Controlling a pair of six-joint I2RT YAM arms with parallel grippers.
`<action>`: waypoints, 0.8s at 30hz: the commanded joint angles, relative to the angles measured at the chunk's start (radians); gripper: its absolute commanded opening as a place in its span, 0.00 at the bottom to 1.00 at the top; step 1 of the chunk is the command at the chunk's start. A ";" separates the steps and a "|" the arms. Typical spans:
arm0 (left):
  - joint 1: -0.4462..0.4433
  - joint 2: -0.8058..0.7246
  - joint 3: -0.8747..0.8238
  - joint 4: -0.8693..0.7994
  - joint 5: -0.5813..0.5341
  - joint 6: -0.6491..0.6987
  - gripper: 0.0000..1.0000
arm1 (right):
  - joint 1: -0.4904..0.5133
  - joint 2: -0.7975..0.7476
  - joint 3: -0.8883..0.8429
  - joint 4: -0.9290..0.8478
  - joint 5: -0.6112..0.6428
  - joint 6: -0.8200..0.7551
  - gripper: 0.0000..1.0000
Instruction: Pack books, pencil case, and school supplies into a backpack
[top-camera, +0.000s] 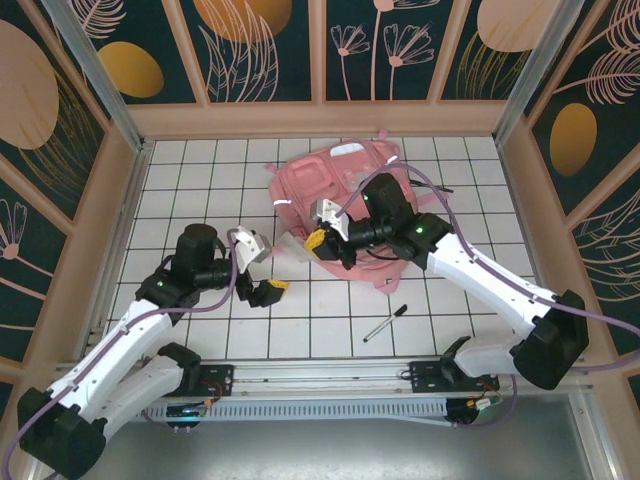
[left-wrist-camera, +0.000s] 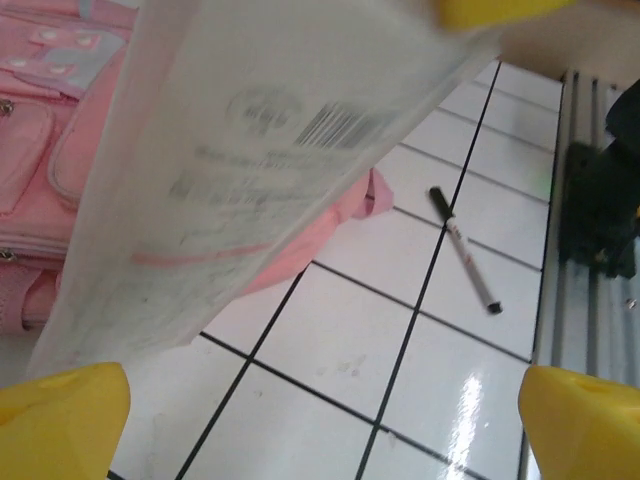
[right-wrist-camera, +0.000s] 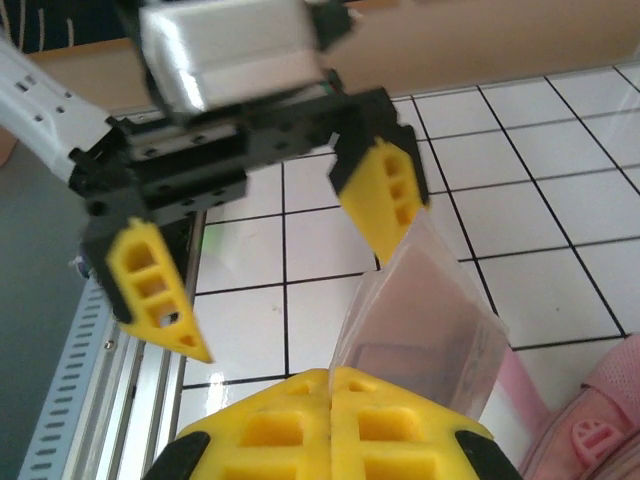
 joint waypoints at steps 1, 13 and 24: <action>-0.001 0.000 0.017 -0.009 -0.031 0.188 0.99 | 0.013 -0.045 0.052 -0.070 -0.041 -0.122 0.00; -0.001 -0.075 0.010 -0.016 0.004 0.361 0.87 | 0.068 -0.071 0.100 -0.194 0.055 -0.227 0.00; 0.000 -0.003 0.007 -0.024 0.260 0.388 0.59 | 0.091 -0.107 0.135 -0.001 0.116 -0.214 0.00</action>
